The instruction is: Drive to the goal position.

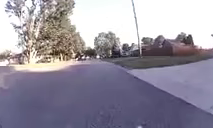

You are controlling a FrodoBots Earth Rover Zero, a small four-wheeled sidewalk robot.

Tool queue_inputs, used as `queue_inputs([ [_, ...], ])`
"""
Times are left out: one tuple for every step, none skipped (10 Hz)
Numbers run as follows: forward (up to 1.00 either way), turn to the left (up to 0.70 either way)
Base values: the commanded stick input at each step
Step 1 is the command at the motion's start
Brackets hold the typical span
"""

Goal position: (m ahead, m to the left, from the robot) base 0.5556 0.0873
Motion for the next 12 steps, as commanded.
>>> queue_inputs([
  [0.99,0.02],
  [0.99,0.02],
  [0.99,0.02],
  [0.99,0.01],
  [0.99,0.01],
  [0.99,0.0],
  [0.99,0.01],
  [0.99,0.02],
  [0.99,0.02],
  [0.99,0.02],
  [0.99,0.02],
  [0.99,0.02],
])
